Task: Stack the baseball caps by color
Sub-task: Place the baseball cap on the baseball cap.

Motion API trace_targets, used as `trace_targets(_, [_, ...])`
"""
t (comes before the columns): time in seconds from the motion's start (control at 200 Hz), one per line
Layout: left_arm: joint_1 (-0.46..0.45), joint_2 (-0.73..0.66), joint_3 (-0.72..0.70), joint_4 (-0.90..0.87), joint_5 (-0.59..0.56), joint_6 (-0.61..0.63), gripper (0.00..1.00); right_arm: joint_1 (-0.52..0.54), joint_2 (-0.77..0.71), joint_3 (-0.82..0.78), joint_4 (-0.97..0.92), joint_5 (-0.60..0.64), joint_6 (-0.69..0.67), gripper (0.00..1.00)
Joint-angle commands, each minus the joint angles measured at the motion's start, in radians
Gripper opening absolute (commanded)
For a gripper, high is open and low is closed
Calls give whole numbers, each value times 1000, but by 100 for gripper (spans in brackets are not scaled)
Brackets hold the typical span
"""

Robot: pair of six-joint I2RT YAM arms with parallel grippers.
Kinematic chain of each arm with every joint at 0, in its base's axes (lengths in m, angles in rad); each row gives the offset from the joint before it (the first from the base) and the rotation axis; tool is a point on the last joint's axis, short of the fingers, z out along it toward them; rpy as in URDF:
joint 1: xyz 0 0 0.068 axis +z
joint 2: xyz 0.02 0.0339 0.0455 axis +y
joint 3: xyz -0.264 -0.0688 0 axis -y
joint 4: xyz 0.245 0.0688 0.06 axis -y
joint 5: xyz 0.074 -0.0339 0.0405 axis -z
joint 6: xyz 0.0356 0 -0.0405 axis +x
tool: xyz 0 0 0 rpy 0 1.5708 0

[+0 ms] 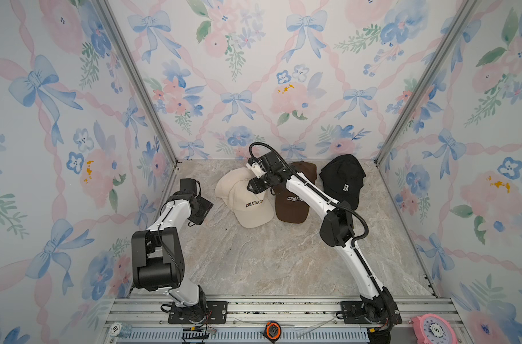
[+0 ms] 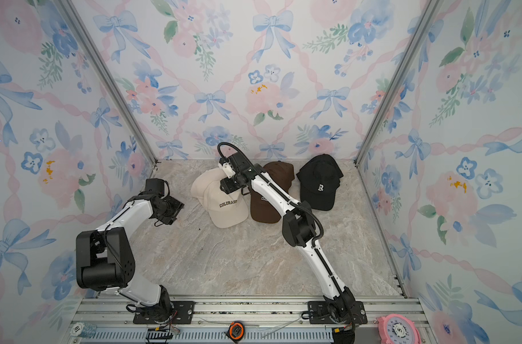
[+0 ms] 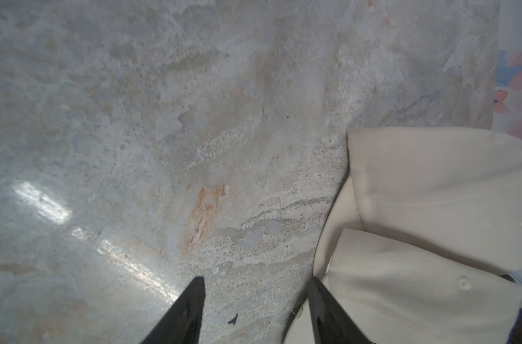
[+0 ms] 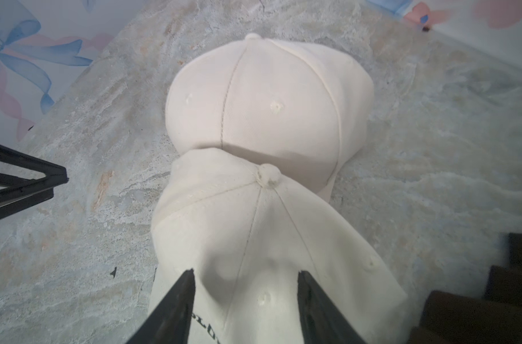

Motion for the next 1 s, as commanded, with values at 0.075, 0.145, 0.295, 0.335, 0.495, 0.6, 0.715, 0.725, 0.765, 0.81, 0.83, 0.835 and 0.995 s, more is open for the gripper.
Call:
trace_targets(0.075, [-2,22,27,-8,20,32,58,-3,-126,-146,40,-1,114,54])
trace_targets(0.145, [-3,24,27,-9,23,38,57,-2,-146,-182,46,5,137,54])
trace_targets(0.295, [-3,19,17,-9,30,48,57,-3,-145,-190,41,-2,178,52])
trace_targets(0.335, [-2,18,14,-8,32,50,56,-2,-142,-187,44,-10,190,52])
trace_targets(0.495, [1,3,-4,-7,36,54,56,3,-101,-142,23,-9,233,48])
trace_targets(0.6, [8,-5,-10,-8,46,58,55,3,-67,-108,13,-22,271,45])
trace_targets(0.715, [18,-14,-10,-8,56,64,55,9,-63,-112,40,-46,304,45])
trace_targets(0.725, [18,-15,-10,-8,57,64,55,11,-64,-113,42,-48,306,45])
trace_targets(0.765, [22,-18,-9,-8,60,68,55,15,-63,-112,44,-52,311,45])
trace_targets(0.81, [26,-22,-9,-8,63,73,55,21,-58,-107,41,-48,313,46])
trace_targets(0.83, [28,-23,-9,-9,65,76,55,22,-57,-105,38,-45,312,46])
trace_targets(0.835, [28,-24,-10,-8,66,76,55,23,-57,-104,36,-43,313,46])
trace_targets(0.995, [39,-25,-10,-8,82,90,55,35,-45,-102,27,-29,317,49])
